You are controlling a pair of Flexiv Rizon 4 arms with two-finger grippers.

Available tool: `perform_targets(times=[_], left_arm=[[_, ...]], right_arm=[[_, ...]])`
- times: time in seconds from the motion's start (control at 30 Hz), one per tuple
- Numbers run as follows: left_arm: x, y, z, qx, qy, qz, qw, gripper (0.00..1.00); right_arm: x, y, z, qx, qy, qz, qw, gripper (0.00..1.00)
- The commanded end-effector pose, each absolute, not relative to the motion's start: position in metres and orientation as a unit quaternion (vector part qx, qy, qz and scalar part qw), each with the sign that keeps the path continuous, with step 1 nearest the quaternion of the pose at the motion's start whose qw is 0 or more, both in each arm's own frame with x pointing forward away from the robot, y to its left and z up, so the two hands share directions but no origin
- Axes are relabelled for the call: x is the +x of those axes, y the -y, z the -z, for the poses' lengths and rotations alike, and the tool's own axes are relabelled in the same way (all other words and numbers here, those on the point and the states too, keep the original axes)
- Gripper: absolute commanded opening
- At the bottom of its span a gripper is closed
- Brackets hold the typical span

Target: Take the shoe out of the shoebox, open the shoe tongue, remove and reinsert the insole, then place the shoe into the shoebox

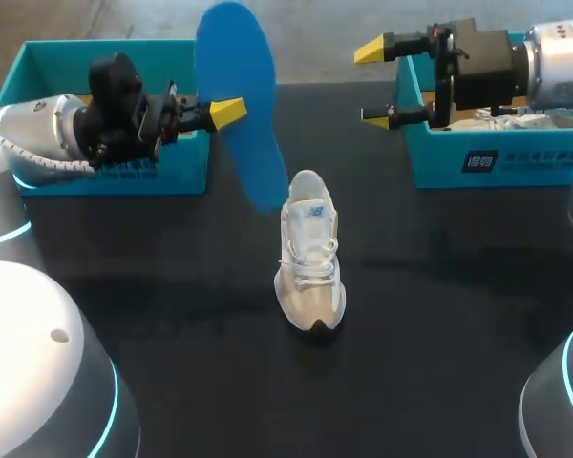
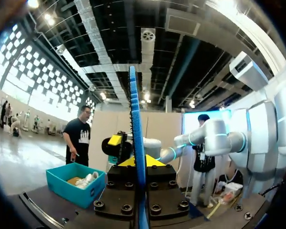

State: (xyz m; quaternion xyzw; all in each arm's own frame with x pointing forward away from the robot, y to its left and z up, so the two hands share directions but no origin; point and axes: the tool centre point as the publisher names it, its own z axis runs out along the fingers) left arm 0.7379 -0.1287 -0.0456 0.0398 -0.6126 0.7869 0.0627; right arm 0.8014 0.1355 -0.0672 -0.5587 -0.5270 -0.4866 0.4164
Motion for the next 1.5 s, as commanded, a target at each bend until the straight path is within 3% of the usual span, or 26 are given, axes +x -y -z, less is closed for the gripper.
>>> perform_targets(times=[0.03,0.13,0.43,0.73,1.5], left_arm=[[0.734,0.131,0.046,0.107,0.597,-0.786,0.117,0.0],[0.734,0.131,0.046,0.107,0.597,-0.786,0.117,0.0],[0.734,0.127,0.031,0.249,0.594,-0.718,0.264,0.0],[0.735,0.122,0.032,0.325,0.581,-0.653,0.362,0.0],[0.753,0.127,0.05,0.426,0.513,-0.573,0.476,0.0]], right_arm=[[0.802,-0.137,0.067,-0.56,0.527,0.486,0.415,1.0],[0.802,-0.137,0.067,-0.56,0.527,0.486,0.415,1.0],[0.802,-0.137,0.067,-0.56,0.527,0.486,0.415,1.0],[0.802,-0.137,0.067,-0.56,0.527,0.486,0.415,1.0],[0.802,-0.137,0.067,-0.56,0.527,0.486,0.415,1.0]])
